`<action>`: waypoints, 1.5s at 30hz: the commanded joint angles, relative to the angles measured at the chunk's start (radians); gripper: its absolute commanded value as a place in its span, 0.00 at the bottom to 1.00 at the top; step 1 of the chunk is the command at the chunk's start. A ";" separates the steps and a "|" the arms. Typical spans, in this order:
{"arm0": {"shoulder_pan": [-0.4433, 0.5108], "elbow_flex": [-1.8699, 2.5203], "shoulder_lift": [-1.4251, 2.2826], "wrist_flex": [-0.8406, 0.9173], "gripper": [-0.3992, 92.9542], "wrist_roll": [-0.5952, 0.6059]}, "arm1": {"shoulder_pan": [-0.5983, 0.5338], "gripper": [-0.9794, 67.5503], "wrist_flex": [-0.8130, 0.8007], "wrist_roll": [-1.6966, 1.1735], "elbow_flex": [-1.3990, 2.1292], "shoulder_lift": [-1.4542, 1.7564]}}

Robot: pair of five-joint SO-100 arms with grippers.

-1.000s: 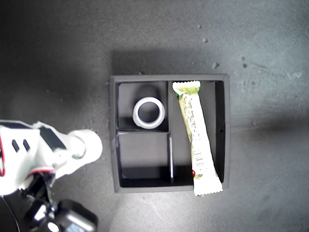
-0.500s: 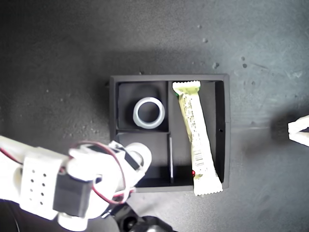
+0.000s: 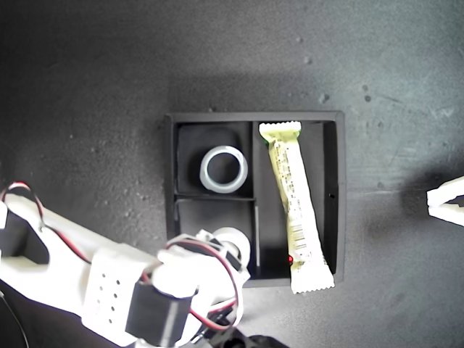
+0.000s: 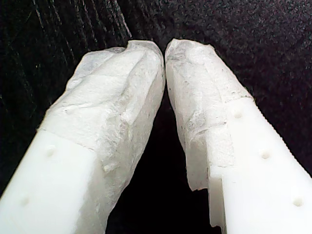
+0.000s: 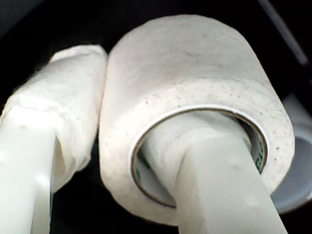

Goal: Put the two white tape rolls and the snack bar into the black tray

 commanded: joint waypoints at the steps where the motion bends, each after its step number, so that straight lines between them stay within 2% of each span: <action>1: 0.009 0.028 0.048 0.020 0.13 -0.018 | -0.009 0.01 -0.017 -0.002 -0.006 0.011; 6: 0.011 0.084 0.086 0.020 0.20 -0.026 | -0.018 0.01 -0.017 -0.011 -0.017 0.011; 13: -0.011 0.313 0.357 0.020 0.22 -0.006 | -0.017 0.01 0.014 -0.023 -0.041 0.012; 18: -0.052 0.647 0.752 0.020 0.19 0.011 | 0.011 0.01 0.112 -0.037 -0.091 0.018; 21: -0.095 0.936 0.985 0.015 0.13 -0.011 | 0.051 0.01 0.195 -0.041 -0.080 0.104; 23: -0.135 1.180 1.132 -0.026 0.09 -0.040 | 0.083 0.01 0.273 -0.041 -0.025 0.270; 27: -0.198 1.701 1.408 -0.241 0.02 -0.078 | 0.109 0.01 0.259 -0.048 0.008 0.272; 34: -0.184 2.330 1.858 -0.548 0.00 -0.137 | 0.124 0.01 0.233 -0.048 0.058 0.272; 39: -0.181 2.553 2.031 -0.621 0.00 -0.141 | 0.173 0.01 0.256 -0.048 0.058 0.272; 45: -0.216 2.726 2.210 -0.653 0.00 -0.127 | 0.250 0.02 0.413 -0.058 0.058 0.272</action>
